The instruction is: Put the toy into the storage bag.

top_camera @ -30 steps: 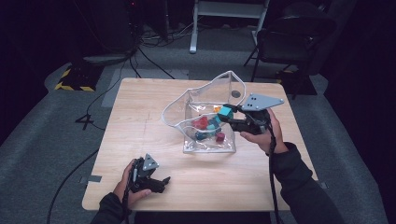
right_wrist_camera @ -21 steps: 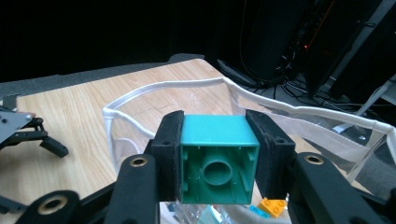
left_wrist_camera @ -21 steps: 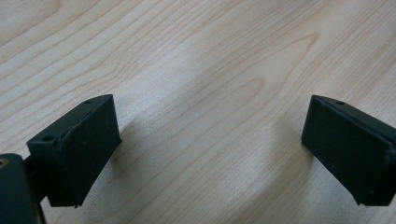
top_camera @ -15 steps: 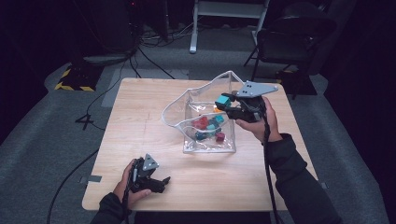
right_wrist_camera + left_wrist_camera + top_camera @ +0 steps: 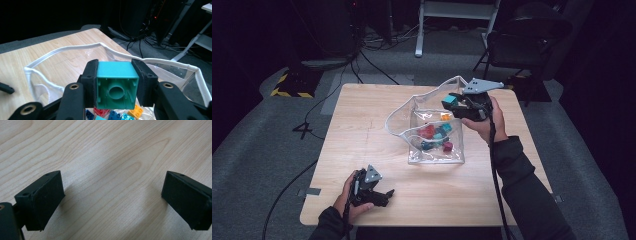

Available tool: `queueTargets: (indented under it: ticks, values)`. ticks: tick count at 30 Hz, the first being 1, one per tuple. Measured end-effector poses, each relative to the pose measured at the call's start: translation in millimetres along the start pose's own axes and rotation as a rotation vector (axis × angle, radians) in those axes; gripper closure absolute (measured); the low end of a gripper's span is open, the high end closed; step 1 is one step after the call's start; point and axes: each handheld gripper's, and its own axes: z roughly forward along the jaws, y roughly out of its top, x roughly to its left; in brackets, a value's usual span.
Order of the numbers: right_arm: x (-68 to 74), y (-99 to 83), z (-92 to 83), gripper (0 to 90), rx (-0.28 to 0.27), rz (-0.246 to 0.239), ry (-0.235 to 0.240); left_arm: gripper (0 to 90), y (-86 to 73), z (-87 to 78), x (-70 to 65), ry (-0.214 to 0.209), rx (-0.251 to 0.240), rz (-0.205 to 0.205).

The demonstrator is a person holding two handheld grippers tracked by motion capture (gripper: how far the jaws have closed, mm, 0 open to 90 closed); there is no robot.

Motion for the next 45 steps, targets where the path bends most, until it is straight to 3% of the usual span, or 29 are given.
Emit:
queueTargets:
  ticks: [16, 26, 45]
  values:
    - [-28.8, -8.2, 18.4, 59.4, 0.036, 0.087, -0.049, 4.5, -0.1, 0.0, 0.0, 0.001, 0.0, 0.0]
    - [-26.6, -10.6, 25.5, 59.4, 0.063, 0.076, -0.06, 4.5, -0.1, 0.0, 0.0, 0.001, 0.0, 0.0]
    - [-27.2, -19.9, 29.5, 55.3, 0.053, 0.104, -0.071, 4.5, -0.1, 0.0, 0.1, 0.001, -0.001, 0.001]
